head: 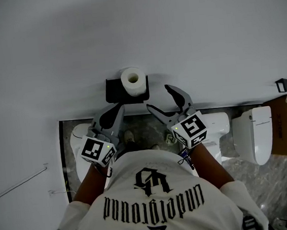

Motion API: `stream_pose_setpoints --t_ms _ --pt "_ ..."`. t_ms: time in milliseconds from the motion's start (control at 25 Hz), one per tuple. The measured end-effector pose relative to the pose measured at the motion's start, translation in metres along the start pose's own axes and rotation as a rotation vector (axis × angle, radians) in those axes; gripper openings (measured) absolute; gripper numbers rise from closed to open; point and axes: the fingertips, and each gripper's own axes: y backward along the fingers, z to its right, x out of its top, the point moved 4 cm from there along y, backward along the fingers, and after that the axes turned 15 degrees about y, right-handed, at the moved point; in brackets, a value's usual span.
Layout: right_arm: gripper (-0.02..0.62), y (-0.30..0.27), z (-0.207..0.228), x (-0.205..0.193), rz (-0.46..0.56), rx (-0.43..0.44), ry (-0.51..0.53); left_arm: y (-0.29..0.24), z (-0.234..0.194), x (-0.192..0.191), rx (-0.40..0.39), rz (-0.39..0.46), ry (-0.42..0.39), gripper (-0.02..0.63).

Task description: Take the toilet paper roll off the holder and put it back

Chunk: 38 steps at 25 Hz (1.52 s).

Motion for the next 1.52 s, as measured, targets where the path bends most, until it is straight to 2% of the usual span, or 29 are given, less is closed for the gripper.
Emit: stream_pose_setpoints --t_ms 200,480,600,800,1160,1520 --pt "0.33 0.015 -0.004 0.0 0.042 0.016 -0.016 0.01 0.02 -0.009 0.027 -0.011 -0.028 0.012" --pt "0.323 0.027 -0.015 0.002 0.078 0.017 -0.031 0.024 0.031 -0.011 0.04 -0.014 -0.025 0.012" --pt "0.24 0.032 -0.021 0.004 0.088 0.007 -0.031 0.028 0.032 -0.012 0.033 -0.012 -0.011 0.012" --pt "0.178 0.039 -0.037 0.016 0.098 -0.016 -0.016 0.04 0.04 -0.012 -0.012 -0.02 -0.033 0.012" --pt "0.1 0.043 -0.097 0.04 0.096 -0.067 -0.021 0.099 0.028 -0.009 -0.068 -0.018 -0.021 0.012" --pt "0.051 0.046 -0.179 0.064 0.079 -0.104 0.003 0.182 0.022 -0.011 -0.108 -0.015 -0.021 0.012"
